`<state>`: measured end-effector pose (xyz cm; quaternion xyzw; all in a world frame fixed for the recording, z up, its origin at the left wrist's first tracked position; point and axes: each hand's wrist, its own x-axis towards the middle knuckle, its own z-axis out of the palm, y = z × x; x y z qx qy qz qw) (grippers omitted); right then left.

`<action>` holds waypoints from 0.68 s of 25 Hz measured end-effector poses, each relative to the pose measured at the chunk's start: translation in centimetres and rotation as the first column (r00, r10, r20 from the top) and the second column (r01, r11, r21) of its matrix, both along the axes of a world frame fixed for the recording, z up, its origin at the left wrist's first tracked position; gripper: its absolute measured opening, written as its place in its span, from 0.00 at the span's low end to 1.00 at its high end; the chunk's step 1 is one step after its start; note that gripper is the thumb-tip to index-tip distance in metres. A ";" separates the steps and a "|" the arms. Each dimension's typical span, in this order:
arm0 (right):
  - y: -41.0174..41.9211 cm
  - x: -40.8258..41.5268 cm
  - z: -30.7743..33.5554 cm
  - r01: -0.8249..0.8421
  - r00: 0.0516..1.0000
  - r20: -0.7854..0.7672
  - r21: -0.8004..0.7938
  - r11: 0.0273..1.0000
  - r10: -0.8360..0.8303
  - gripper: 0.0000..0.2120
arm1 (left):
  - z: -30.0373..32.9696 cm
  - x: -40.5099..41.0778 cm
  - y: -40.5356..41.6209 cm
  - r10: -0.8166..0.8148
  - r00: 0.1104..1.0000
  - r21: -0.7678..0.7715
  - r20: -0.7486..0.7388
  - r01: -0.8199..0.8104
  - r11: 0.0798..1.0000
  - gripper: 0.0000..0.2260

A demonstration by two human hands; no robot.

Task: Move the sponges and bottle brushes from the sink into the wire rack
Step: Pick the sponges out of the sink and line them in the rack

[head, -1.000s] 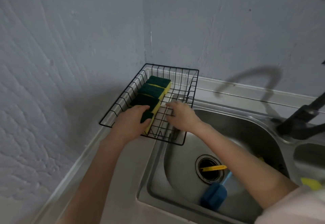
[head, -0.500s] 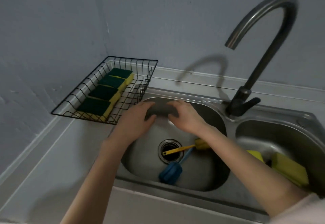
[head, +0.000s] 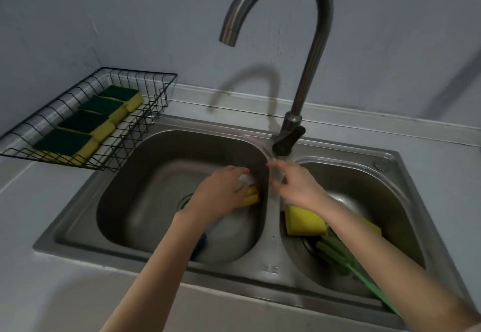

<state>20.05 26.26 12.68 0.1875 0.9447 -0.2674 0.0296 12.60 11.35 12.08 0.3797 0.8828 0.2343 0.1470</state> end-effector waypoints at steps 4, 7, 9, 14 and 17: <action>4.6 2.5 -2.1 0.065 0.997 0.034 -0.003 0.998 -0.065 0.21 | -1.6 1.9 5.4 -0.107 0.993 -0.044 0.043 0.109 0.993 0.20; 7.9 3.6 -4.4 0.112 0.987 0.112 0.010 0.994 -0.112 0.22 | -3.1 3.1 9.7 -0.191 0.980 -0.106 0.050 0.195 0.975 0.21; 9.7 4.3 -6.0 0.124 0.977 0.174 0.025 0.992 -0.126 0.23 | -4.6 3.9 12.1 -0.254 0.964 -0.148 0.076 0.263 0.953 0.22; 13.2 5.9 -10.4 0.073 0.909 0.396 0.160 0.984 -0.132 0.32 | -9.1 5.4 16.1 -0.334 0.927 -0.313 0.173 0.373 0.873 0.29; 14.6 6.6 -12.3 0.048 0.831 0.535 0.202 0.978 -0.151 0.37 | -11.7 6.0 17.3 -0.336 0.918 -0.399 0.210 0.395 0.828 0.33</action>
